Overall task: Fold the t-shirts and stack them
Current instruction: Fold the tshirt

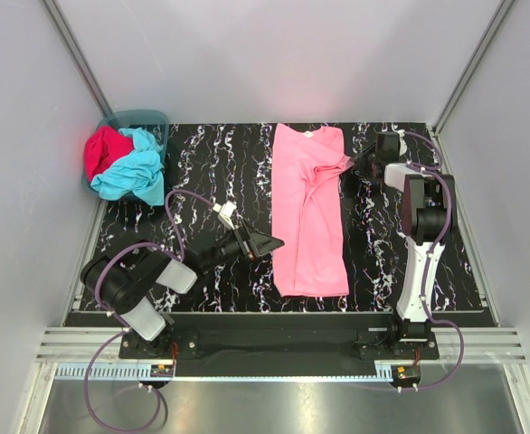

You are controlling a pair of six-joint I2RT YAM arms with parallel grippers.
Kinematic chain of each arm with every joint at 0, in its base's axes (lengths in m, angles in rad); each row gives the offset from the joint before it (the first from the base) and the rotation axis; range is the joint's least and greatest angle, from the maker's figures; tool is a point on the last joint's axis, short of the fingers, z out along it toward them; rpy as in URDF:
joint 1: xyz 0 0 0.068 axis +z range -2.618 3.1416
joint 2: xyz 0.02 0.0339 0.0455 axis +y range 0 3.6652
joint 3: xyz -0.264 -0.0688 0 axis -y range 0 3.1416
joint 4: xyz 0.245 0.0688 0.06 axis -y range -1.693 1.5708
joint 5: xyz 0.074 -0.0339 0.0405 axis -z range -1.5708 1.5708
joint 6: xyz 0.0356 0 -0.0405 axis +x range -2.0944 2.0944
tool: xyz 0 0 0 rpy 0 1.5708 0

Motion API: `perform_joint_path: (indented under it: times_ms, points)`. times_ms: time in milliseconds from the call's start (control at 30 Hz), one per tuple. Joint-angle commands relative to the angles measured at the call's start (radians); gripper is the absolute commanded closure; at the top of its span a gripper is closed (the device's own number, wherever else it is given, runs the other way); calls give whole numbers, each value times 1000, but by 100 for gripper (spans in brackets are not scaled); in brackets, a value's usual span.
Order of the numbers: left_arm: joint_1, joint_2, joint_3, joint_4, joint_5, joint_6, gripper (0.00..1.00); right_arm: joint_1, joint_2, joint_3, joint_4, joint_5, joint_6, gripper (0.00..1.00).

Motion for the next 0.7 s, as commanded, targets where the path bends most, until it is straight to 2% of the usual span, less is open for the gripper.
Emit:
perform_joint_path:
  times_ms: [0,167,467,667]
  points:
    - [-3,-3,-4,111,7,32,3,4,-47,-9,10,32,-4,57]
    - [-3,16,-2,148,10,14,4,4,-36,-3,11,-2,16,56]
    - [-1,-29,-9,114,7,29,4,6,4,-16,80,-43,59,62]
    - [-1,-44,-2,105,7,28,4,15,16,-18,90,-40,65,62]
